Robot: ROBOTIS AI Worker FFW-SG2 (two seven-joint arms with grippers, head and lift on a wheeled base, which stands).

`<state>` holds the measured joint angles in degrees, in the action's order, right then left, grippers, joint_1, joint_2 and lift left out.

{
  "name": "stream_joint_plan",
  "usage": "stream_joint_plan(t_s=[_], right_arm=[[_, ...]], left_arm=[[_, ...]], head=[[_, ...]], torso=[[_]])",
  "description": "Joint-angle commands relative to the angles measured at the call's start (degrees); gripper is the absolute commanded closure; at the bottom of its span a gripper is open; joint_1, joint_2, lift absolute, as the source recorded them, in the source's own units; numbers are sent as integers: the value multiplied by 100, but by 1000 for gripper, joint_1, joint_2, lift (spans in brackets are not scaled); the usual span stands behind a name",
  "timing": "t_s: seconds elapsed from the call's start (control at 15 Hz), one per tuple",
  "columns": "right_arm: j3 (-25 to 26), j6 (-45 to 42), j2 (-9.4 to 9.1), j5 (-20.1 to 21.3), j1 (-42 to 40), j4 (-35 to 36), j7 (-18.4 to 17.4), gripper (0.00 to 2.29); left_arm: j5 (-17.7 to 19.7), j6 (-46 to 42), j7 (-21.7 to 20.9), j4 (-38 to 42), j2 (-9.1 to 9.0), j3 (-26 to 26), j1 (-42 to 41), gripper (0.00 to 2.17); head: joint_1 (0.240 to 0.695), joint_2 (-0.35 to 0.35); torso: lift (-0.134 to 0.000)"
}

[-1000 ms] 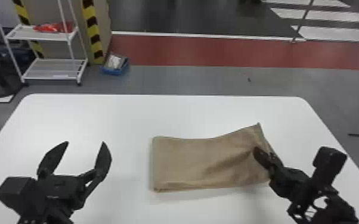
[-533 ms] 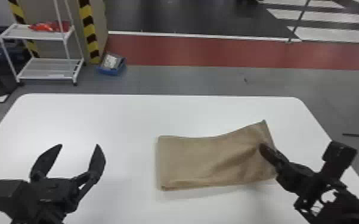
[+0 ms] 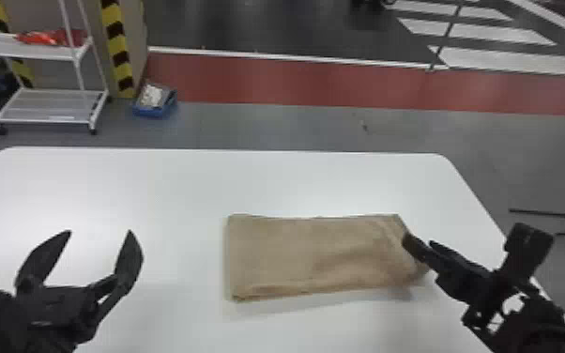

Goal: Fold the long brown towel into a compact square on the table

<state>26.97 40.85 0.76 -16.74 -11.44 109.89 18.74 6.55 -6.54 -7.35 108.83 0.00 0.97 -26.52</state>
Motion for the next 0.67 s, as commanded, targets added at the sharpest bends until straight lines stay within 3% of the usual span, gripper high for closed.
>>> stream_joint_plan(t_s=[0.0,0.6], right_arm=[[89,235,135,171,160,-161,51,46],[-289,182,179,962,608,-1031,420,161]], left_arm=[[4,0,-21,-38,-9,0,15,76],[-5,35,-47,-55,-9,-44,59,76]], head=[[695,-189],[695,-204]], torso=[[-111],[-111]])
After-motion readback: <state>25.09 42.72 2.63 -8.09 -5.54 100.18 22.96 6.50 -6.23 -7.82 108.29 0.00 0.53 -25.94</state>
